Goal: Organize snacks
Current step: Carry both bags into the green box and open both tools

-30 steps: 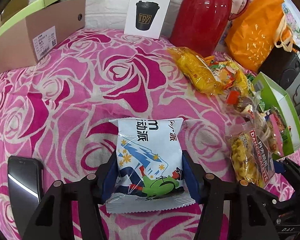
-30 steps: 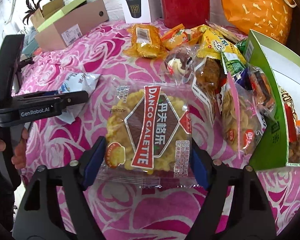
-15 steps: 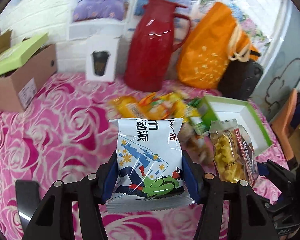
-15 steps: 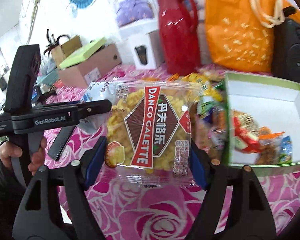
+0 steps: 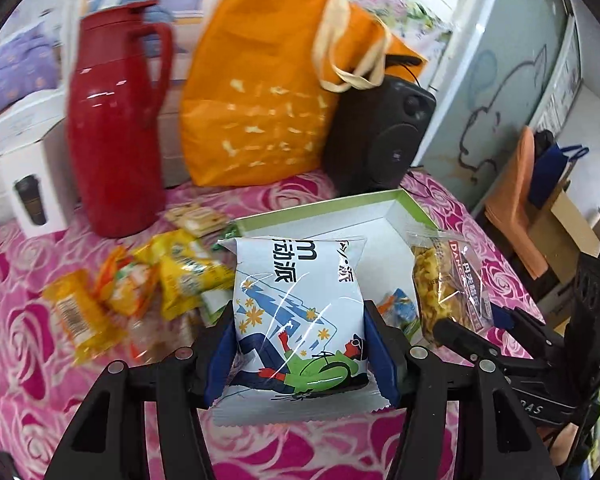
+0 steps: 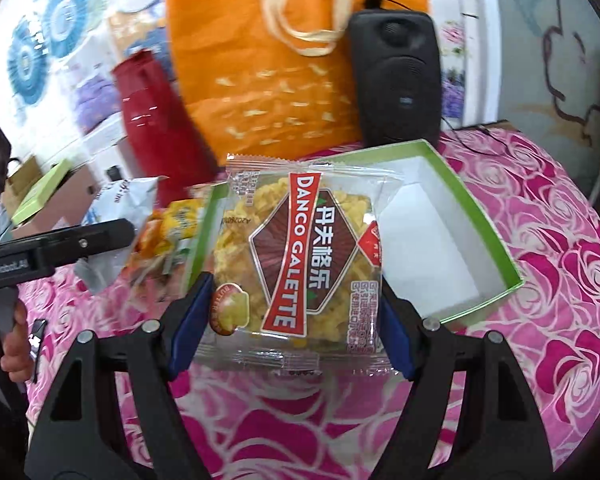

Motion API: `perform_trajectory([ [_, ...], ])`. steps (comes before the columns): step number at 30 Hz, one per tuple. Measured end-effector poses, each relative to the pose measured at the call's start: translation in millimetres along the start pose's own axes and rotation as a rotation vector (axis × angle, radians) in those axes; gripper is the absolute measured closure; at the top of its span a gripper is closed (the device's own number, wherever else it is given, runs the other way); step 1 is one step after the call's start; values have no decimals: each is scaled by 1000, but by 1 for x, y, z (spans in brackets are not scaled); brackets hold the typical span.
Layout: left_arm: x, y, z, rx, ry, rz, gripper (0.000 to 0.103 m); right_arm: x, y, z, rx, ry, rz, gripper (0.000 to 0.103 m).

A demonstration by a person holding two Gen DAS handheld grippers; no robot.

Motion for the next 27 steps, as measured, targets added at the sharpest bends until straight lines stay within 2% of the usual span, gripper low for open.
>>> perform_trajectory([
  [8, 20, 61, -32, -2, 57, 74, 43, 2, 35, -41, -36, 47, 54, 27],
  [14, 26, 104, -33, 21, 63, 128, 43, 1, 63, -59, -53, 54, 101, 26],
  [20, 26, 124, -30, 36, 52, 147, 41, -3, 93, -61, -41, 16, 170, 26],
  [21, 26, 124, -29, 38, 50, 144, 34, -4, 95, -61, -40, 5, 172, 24],
  [22, 26, 122, -27, 39, 47, 139, 24, -3, 94, -60, -42, -6, 168, 17],
  [23, 27, 120, -26, 42, 45, 127, 20, -3, 93, -60, -50, -16, 162, 13],
  [24, 30, 116, -25, 47, 39, 103, 20, -2, 90, -60, -61, -27, 154, 4],
  [25, 31, 113, -23, 53, 34, 88, 19, -2, 87, -60, -68, -38, 144, 1],
  [27, 35, 108, -19, 56, 21, 76, 19, -1, 83, -61, -76, -38, 137, 1],
])
Point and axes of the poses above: each gripper's, at about its wrist camera, not at the fingertips, and y roughly the way its jaws point, z to its left, x to its top, the point moved 6 cm from there along y, roughly the way its jaws point, and after that the axes turned 11 degrees about -y, right-handed, at the moved point
